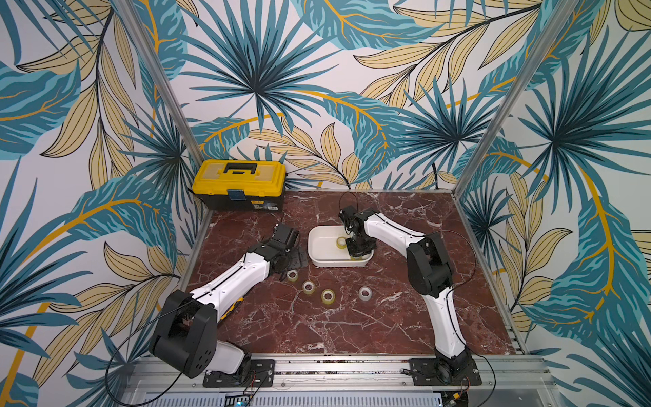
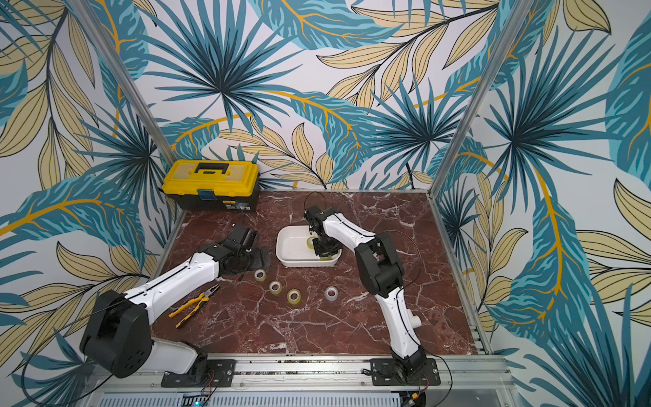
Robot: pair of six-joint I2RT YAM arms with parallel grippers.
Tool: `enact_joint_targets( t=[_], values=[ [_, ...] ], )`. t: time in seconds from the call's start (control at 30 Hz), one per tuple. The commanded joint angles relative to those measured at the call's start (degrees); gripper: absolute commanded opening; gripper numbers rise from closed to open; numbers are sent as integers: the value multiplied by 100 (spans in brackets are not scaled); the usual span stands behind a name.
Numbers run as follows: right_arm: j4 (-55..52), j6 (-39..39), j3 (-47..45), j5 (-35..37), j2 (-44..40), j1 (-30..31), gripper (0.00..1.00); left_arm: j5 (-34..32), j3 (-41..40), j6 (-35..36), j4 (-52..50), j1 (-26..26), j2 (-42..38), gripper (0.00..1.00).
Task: Put the transparent tape into the storage box
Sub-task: Place the tape in the storage box.
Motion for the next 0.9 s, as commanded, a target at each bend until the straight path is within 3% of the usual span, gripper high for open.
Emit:
enact_joint_targets(
  t=[0.0, 0.47, 0.63, 0.87],
  values=[
    [-46, 81, 58, 59, 53, 33, 25, 6, 265, 95, -11, 55, 18, 100],
    [-297, 188, 679, -54, -768, 87, 35, 314, -141, 98, -64, 259, -108, 100],
    [-362, 357, 835, -325, -1432, 97, 35, 657, -618, -75, 324, 698, -50, 96],
    [-451, 406, 724, -320, -2014, 118, 35, 864, -559, -6, 528, 714, 555, 87]
  ],
)
